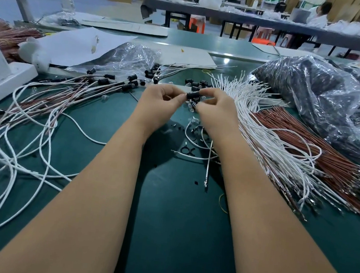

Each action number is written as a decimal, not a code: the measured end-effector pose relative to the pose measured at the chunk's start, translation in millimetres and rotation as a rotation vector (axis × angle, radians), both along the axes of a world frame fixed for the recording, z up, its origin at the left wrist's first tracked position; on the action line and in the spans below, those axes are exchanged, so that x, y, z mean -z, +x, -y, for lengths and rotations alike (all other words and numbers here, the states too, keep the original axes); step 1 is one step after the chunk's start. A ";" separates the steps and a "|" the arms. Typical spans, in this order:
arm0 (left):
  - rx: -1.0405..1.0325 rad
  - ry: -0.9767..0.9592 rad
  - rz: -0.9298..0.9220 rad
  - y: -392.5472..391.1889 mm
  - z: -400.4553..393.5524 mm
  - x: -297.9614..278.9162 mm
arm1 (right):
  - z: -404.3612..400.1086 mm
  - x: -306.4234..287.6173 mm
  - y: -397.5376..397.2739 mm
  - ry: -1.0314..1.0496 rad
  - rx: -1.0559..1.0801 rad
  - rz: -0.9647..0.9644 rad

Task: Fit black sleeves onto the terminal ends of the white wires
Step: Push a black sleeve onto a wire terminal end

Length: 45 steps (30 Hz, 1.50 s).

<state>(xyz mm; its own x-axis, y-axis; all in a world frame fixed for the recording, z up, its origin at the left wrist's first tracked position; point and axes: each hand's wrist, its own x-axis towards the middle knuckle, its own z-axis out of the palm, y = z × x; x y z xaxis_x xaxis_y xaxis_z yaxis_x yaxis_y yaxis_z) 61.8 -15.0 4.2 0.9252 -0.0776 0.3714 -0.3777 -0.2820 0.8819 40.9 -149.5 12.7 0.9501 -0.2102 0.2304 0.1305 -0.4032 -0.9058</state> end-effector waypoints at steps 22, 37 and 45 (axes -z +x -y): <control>-0.048 0.062 0.075 -4.3 8.1 4.4 | -6.0 8.5 -0.9 0.269 -0.060 -0.004; -0.056 0.228 0.145 -3.2 6.1 1.9 | -1.9 2.9 0.1 0.351 -0.046 -0.001; -0.107 0.227 0.146 -1.0 0.5 2.2 | 5.4 -2.3 -3.2 0.373 0.016 0.077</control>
<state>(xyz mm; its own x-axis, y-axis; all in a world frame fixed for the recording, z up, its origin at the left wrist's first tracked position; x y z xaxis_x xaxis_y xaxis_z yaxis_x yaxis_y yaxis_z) 60.8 -15.6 2.0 0.8706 -0.0786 0.4857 -0.4535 -0.5112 0.7301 37.7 -154.9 15.1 0.9288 -0.3082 0.2060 0.2002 -0.0504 -0.9784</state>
